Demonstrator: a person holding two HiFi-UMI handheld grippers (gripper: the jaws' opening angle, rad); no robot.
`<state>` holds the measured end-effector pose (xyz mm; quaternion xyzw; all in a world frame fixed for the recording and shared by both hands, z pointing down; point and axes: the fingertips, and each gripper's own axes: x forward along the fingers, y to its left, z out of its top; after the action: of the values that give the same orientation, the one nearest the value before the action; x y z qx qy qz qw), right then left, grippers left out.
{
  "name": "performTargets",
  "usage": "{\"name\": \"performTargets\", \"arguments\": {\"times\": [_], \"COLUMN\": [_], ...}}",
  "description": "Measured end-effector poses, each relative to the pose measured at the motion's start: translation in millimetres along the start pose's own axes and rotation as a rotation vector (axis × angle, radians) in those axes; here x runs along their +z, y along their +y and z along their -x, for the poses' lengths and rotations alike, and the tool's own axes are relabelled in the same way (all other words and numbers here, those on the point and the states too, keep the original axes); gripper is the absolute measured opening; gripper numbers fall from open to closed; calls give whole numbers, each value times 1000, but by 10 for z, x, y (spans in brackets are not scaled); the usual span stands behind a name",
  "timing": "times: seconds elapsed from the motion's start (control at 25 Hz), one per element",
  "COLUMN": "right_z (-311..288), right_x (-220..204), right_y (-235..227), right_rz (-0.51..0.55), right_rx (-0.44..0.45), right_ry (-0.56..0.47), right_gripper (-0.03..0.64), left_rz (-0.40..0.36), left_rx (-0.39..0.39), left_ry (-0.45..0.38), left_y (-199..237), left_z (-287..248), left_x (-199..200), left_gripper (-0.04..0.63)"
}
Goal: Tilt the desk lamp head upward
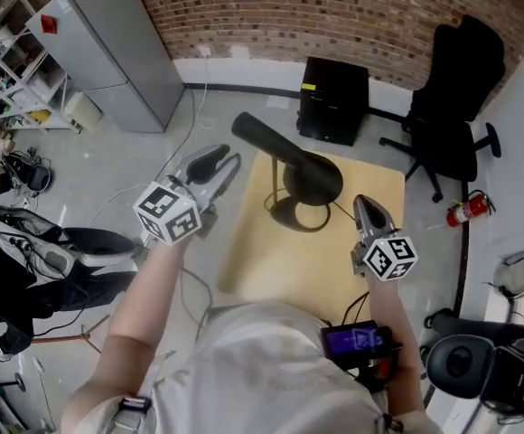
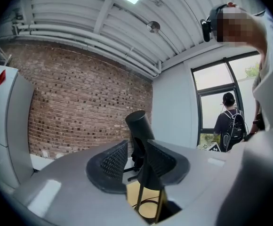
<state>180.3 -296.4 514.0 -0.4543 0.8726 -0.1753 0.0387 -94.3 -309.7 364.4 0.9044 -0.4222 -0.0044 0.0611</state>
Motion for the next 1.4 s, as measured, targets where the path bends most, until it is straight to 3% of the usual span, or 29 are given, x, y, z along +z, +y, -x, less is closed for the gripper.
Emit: {"name": "performTargets", "arguments": {"times": [0.16,0.4,0.68,0.96,1.12,1.4], "right_z": [-6,19,52,6,-68,-164], "right_x": [-7,-6,22,17,49,69], "right_y": [43,66,32,41,75,146], "right_rz": [24,22,14,2,0,-2], "right_rx": [4,1,-8,11,22,57], "right_ry": [14,9,2,-1,7,22], "right_gripper": [12,14,14,15,17,23], "left_rz": [6,118,180,239,217,150], "left_rx": [-34,-42,-96,-265,-369,-485], "left_ry": [-3,-42,-53,-17,10,78], "left_y": [0,-29,-45,-75,-103,-156], "left_z": [-103,-317,-442,-497,-473,-522], "left_x": [193,411,563,533,544,504], "left_gripper": [213,281,284,231,230,241]}}
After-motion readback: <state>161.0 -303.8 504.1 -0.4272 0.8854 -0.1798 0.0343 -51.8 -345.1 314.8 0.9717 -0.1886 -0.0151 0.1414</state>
